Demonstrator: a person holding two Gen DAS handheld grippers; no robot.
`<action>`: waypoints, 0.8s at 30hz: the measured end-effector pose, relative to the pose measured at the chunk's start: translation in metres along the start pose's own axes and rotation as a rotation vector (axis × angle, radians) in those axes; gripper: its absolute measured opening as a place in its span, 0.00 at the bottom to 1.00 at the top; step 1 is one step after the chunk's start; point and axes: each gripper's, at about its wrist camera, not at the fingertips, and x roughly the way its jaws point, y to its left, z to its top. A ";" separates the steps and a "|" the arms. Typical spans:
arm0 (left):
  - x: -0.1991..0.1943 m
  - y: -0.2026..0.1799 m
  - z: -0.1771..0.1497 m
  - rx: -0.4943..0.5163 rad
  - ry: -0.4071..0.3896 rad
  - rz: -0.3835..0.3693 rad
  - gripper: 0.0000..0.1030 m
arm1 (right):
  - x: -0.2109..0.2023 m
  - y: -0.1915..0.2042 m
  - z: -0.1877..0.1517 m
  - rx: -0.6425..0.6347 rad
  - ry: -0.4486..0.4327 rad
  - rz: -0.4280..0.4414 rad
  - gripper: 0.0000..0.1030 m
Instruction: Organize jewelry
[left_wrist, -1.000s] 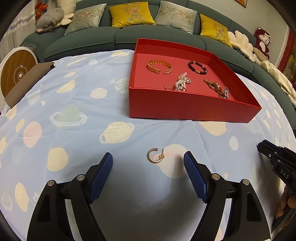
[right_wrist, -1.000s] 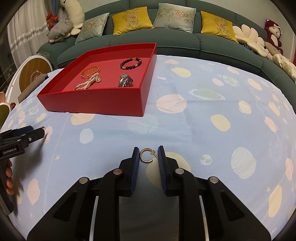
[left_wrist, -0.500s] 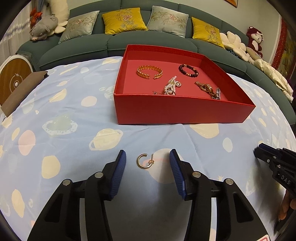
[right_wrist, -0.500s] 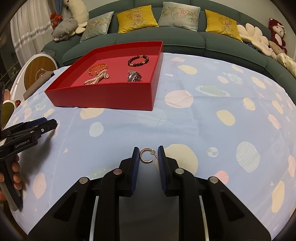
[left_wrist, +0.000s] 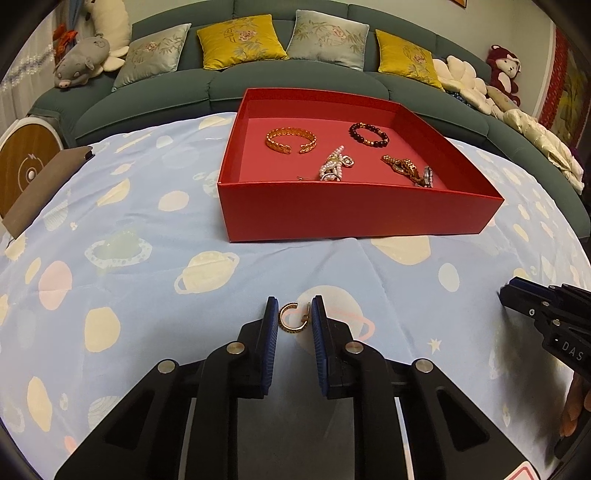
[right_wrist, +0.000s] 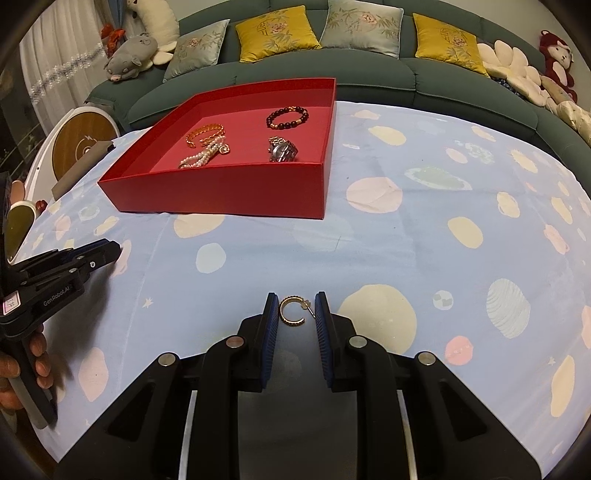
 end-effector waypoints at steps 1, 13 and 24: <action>0.000 -0.001 0.000 0.002 0.005 0.000 0.15 | -0.001 0.003 0.001 -0.004 -0.001 0.004 0.19; -0.009 -0.006 -0.003 -0.004 0.043 -0.017 0.15 | -0.010 0.031 0.011 -0.043 -0.021 0.051 0.19; -0.026 -0.009 0.008 -0.015 0.023 -0.037 0.15 | -0.015 0.056 0.019 -0.069 -0.040 0.087 0.19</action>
